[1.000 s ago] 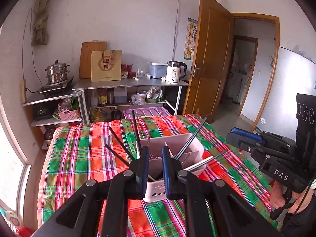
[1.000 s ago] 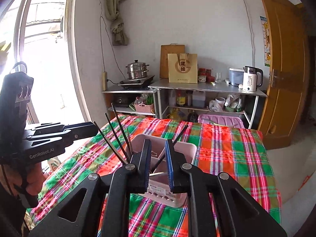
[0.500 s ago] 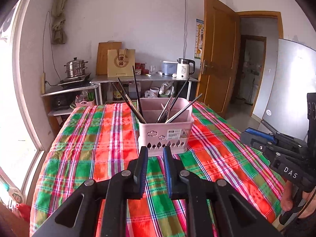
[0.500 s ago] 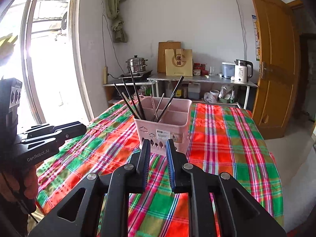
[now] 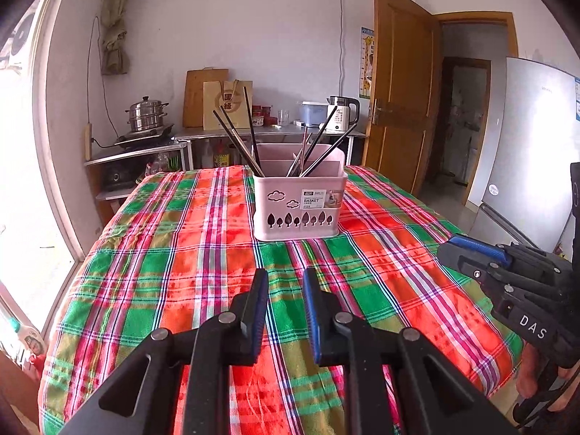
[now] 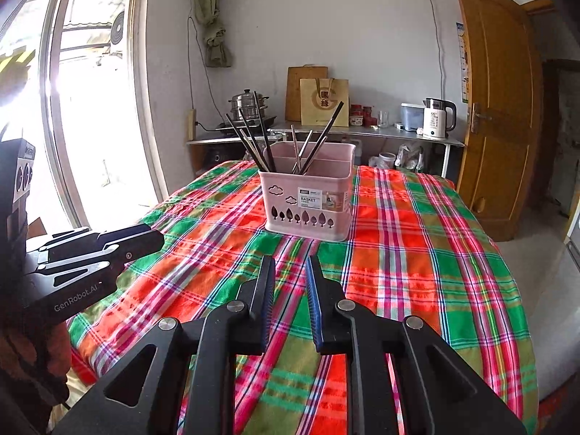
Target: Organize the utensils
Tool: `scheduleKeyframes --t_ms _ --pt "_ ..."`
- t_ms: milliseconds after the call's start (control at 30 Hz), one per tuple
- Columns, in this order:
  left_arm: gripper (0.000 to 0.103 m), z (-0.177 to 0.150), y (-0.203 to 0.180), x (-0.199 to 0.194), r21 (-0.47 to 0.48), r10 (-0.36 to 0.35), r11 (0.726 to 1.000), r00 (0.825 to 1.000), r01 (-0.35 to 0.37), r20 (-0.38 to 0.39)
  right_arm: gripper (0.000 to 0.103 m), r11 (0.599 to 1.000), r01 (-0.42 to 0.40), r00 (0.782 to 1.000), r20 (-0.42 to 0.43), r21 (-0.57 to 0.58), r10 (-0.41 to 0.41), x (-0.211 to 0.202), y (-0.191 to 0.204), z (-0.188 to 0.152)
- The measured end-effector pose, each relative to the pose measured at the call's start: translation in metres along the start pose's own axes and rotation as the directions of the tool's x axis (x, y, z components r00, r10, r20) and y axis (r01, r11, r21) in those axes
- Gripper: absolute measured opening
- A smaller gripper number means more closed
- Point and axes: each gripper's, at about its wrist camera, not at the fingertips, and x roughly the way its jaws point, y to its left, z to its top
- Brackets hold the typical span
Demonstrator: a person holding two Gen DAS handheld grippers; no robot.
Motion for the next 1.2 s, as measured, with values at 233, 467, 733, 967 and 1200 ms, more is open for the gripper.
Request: scheduleKeyframes --t_ms 233,467,733,967,1200 --pt "0.019 -0.0053 0.0052 -0.0008 -0.019 0.003 1.0 1.0 -0.003 0.006 0.017 1.0 0.017 1.0 -0.002 -0.012 -0.017 0.0008 0.0047 -0.005" --pt "0.019 -0.01 0.0106 0.0031 -0.035 0.014 0.999 1.0 -0.014 -0.003 0.017 1.0 0.022 1.0 -0.006 -0.008 -0.022 0.0016 0.0048 -0.0075" --pt "0.019 -0.0104 0.009 0.0039 -0.028 0.015 0.999 1.0 -0.015 0.0 0.018 1.0 0.023 1.0 -0.013 -0.012 -0.023 0.0053 0.006 -0.0092" --pt "0.019 -0.009 0.0071 0.004 -0.02 0.019 1.0 1.0 -0.018 0.007 0.018 1.0 0.022 1.0 -0.012 -0.012 -0.022 0.0063 0.0065 -0.0093" --pt "0.019 -0.0093 0.0064 0.0041 -0.02 0.02 1.0 1.0 -0.02 0.004 0.018 1.0 0.02 1.0 -0.013 -0.011 -0.02 0.0076 0.006 -0.0095"
